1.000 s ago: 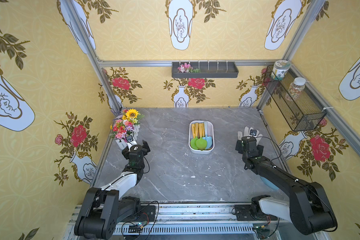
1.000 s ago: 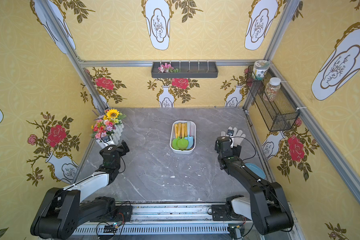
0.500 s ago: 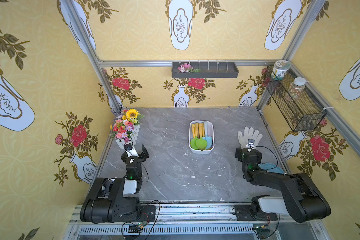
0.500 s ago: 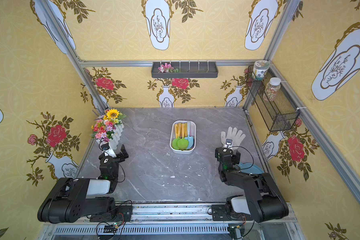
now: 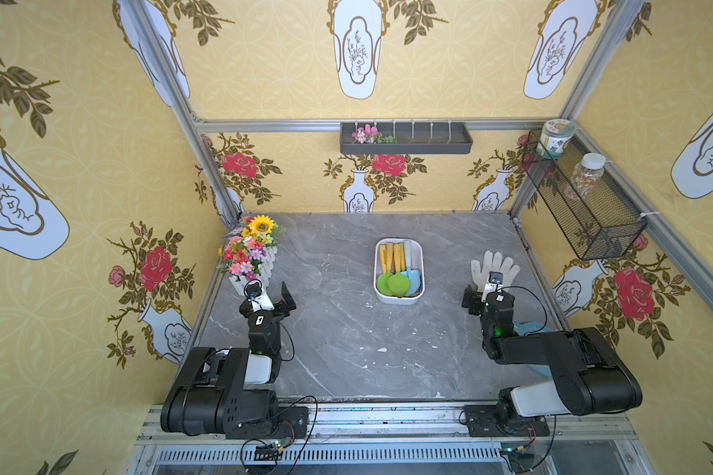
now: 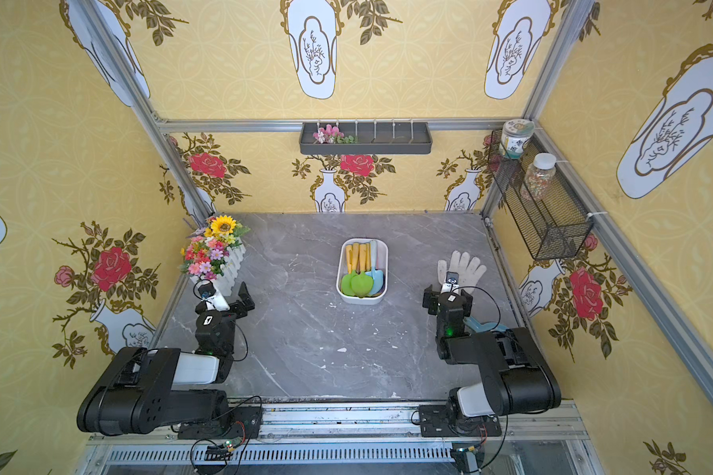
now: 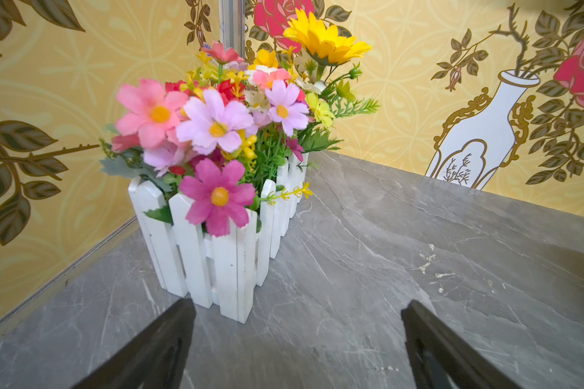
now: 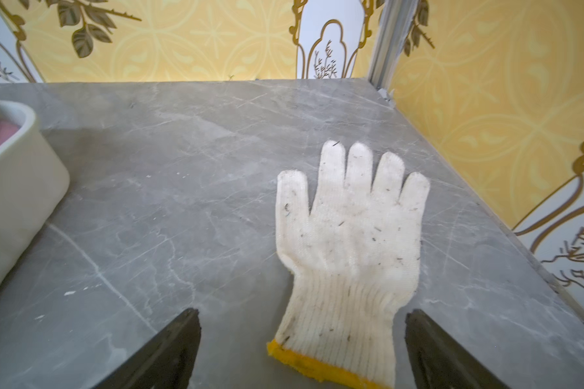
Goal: Put the shovel into the storage box
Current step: Reset both arms
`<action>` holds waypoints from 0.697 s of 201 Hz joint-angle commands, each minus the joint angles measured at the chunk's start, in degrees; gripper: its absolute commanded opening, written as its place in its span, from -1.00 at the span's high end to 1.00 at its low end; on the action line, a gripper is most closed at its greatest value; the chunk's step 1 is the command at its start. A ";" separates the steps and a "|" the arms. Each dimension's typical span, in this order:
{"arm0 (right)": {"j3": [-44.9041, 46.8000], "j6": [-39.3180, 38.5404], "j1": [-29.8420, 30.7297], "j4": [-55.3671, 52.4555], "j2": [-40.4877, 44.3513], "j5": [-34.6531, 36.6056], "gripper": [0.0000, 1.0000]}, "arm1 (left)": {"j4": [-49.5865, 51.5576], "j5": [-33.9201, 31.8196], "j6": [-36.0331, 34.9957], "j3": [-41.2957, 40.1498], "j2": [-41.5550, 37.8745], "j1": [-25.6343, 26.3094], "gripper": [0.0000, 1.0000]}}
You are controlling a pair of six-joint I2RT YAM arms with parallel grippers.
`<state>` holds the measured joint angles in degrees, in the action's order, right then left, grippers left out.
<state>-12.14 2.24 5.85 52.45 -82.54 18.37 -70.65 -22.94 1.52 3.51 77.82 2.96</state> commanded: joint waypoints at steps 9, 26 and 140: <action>0.10 -0.55 0.31 2.94 -0.07 0.46 -0.94 | -1.78 0.47 -0.52 -0.15 0.22 -0.06 -1.00; 0.14 -0.57 0.31 2.66 -0.02 0.41 -0.94 | -1.22 0.75 -0.48 0.45 0.79 -0.15 -1.00; -0.55 0.55 -0.68 1.07 0.11 0.02 -0.94 | 1.92 6.26 1.06 0.91 -0.66 -3.14 -1.00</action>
<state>-12.08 1.67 5.80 52.51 -82.54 18.37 -68.03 -17.54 2.20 4.73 77.01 -0.10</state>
